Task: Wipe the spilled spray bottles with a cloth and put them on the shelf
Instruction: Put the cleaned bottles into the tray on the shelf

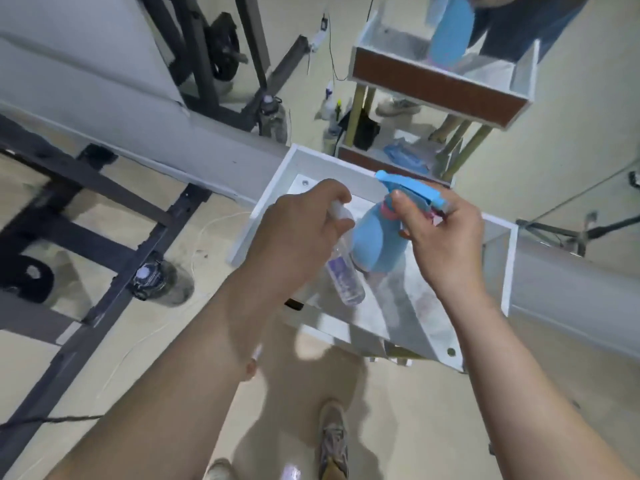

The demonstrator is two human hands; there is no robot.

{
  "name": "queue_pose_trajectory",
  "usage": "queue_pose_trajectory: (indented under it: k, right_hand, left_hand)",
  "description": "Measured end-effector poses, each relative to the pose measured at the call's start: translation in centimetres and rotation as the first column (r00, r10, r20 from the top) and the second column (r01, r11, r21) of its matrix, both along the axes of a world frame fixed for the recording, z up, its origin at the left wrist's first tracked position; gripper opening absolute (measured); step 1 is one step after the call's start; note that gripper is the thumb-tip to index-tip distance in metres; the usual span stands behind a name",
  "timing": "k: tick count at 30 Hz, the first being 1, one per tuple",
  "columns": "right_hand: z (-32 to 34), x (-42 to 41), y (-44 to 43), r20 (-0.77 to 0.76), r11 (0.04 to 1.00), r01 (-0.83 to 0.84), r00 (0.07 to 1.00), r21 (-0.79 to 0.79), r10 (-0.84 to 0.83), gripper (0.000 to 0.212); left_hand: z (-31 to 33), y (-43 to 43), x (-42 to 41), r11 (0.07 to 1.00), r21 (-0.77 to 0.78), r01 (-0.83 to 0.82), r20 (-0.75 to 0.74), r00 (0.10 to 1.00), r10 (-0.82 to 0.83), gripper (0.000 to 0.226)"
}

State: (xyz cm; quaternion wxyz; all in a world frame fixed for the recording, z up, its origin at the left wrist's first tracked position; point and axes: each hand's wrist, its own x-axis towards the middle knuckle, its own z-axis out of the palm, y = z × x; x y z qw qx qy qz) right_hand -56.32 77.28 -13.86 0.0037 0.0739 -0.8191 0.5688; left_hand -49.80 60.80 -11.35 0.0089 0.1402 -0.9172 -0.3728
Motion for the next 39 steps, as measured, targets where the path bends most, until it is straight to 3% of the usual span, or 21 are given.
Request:
queue_pose_trajectory:
  k: [4, 7, 9, 11, 14, 16, 18, 21, 25, 29, 31, 33, 35, 36, 39]
  right_hand:
    - [-1.7, -0.2, 0.9, 0.198, 0.999, 0.049, 0.979, -0.01, -0.046, 0.051]
    - [-1.9, 2.2, 2.5, 0.176, 0.966, 0.249, 0.95, 0.073, -0.259, 0.073]
    - [-2.4, 4.7, 3.1, 0.102, 0.916, 0.386, 0.912, 0.112, -0.397, 0.063]
    - [-3.3, 7.1, 2.7, 0.059, 0.909, 0.399, 0.911, 0.122, -0.408, 0.046]
    - [-5.8, 8.6, 0.3, 0.177, 0.953, 0.075, 0.975, 0.292, -0.131, 0.031]
    - [-7.5, 8.1, -1.0, 0.271, 0.878, -0.131, 0.963, 0.46, 0.002, 0.046]
    - [-8.8, 7.1, -1.3, 0.279, 0.825, -0.142, 0.96, 0.547, -0.02, 0.042]
    - [-9.9, 6.6, -0.5, 0.237, 0.847, -0.048, 0.967, 0.529, -0.093, 0.025]
    - [-10.6, 6.7, 0.6, 0.243, 0.882, 0.026, 0.957, 0.471, -0.158, 0.023]
    - [-9.6, 7.0, 1.4, 0.33, 0.888, -0.008, 0.93, 0.459, -0.162, 0.045]
    - [-8.6, 8.6, 2.0, 0.281, 0.897, 0.08, 0.934, 0.435, -0.22, 0.051]
    - [-8.4, 11.4, 1.5, 0.273, 0.913, 0.096, 0.937, 0.396, -0.217, 0.042]
    - [-9.8, 14.7, 0.0, 0.348, 0.931, -0.046, 0.933, 0.361, -0.089, 0.027]
    - [-11.3, 16.4, -1.1, 0.404, 0.921, -0.158, 0.915, 0.357, 0.001, 0.022]
    - [-17.3, 20.8, -5.1, 0.583, 0.794, -0.496, 0.78, 0.351, 0.23, 0.014]
  left_hand:
    - [-2.3, 1.6, -2.6, 0.987, -0.132, 0.088, 0.06, 0.995, -0.081, 0.026]
    - [-3.7, 2.3, -3.2, 0.984, -0.16, 0.078, 0.061, 0.996, -0.069, 0.025]
    - [-4.4, 2.6, -3.0, 0.992, -0.123, 0.035, 0.069, 0.997, -0.026, 0.025]
    - [-5.1, 2.9, -2.4, 0.998, -0.063, -0.02, 0.079, 0.997, 0.025, 0.025]
    - [-5.5, 3.3, -2.1, 0.997, 0.016, -0.08, 0.055, 0.995, 0.079, 0.022]
    - [-5.4, 3.5, -2.3, 0.994, 0.034, -0.105, 0.064, 0.993, 0.103, 0.018]
    - [-5.3, 3.6, -2.5, 0.993, 0.029, -0.113, 0.081, 0.991, 0.11, 0.015]
    - [-5.5, 3.4, -2.7, 0.991, 0.038, -0.131, 0.09, 0.988, 0.127, 0.014]
    - [-5.7, 2.9, -2.1, 0.98, 0.177, -0.091, 0.14, 0.988, 0.066, 0.029]
    - [-5.4, 1.3, 1.2, 0.963, 0.263, -0.051, 0.118, 0.993, 0.02, 0.044]
    - [-5.9, -0.9, 4.5, 0.951, 0.273, -0.146, 0.037, 0.989, 0.142, 0.035]
    - [-7.7, -3.9, 9.2, 0.889, 0.297, -0.349, 0.028, 0.934, 0.357, 0.037]
    - [-10.6, -6.9, 14.5, 0.824, 0.195, -0.532, 0.062, 0.845, 0.531, 0.038]
    - [-12.4, -8.6, 17.4, 0.822, 0.034, -0.569, 0.095, 0.82, 0.564, 0.037]
    - [-18.4, -14.1, 26.1, 0.813, -0.435, -0.386, 0.353, 0.758, 0.549, 0.048]
